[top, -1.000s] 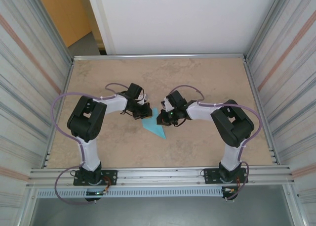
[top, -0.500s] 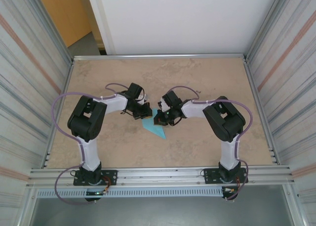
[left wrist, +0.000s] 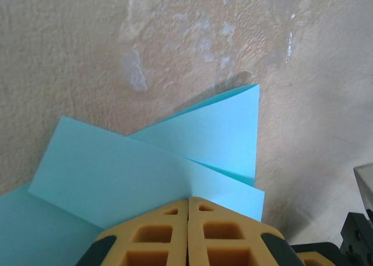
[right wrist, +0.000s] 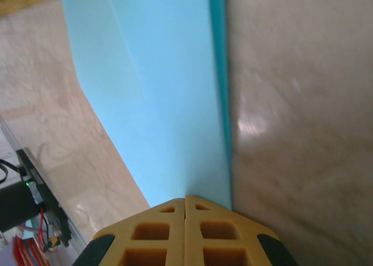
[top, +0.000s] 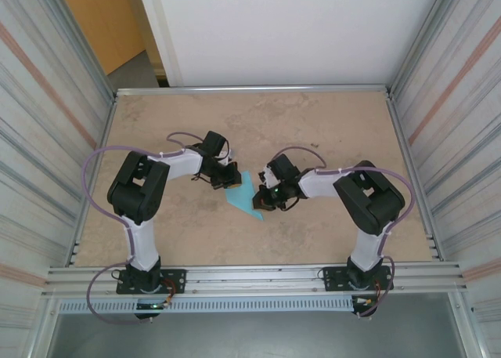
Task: Fold a paper plane with a square sheet of paper (pick it up from the middle)
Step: Fourth fold the wing at the center of the table.
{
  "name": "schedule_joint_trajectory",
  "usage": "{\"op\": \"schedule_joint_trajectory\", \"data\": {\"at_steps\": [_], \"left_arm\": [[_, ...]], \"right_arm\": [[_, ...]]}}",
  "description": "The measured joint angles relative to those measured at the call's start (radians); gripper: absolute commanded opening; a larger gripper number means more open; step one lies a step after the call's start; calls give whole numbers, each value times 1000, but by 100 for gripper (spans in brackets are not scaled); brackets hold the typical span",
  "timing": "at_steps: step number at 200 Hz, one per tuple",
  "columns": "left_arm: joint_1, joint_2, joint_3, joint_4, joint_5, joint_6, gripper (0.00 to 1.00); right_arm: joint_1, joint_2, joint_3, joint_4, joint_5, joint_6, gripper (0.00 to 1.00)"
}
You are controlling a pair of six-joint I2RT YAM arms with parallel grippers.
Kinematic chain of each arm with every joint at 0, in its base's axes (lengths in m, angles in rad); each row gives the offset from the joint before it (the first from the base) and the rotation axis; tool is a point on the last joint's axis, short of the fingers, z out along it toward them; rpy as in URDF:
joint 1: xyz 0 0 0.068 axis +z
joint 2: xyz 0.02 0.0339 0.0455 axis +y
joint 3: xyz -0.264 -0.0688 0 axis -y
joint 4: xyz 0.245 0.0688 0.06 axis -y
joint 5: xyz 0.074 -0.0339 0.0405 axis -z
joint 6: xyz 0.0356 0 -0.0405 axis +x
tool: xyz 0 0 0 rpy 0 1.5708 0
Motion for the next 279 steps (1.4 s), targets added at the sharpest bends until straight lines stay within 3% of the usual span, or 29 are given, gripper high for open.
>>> {"op": "schedule_joint_trajectory", "data": {"at_steps": [73, 188, 219, 255, 279], "left_arm": [[-12, 3, 2, -4, 11, -1, 7], [-13, 3, 2, -4, 14, -1, 7], [-13, 2, 2, -2, 23, -1, 9], [-13, -28, -8, 19, 38, -32, 20], [-10, -117, -32, 67, 49, -69, 34]], "right_arm": [[27, -104, -139, 55, 13, 17, 6], [34, -191, -201, -37, 16, 21, 8], [32, -234, -210, -93, 26, 21, 13], [-15, -319, -194, -90, 51, 34, 28], [-63, -319, -141, -53, 70, 38, 35]]}}
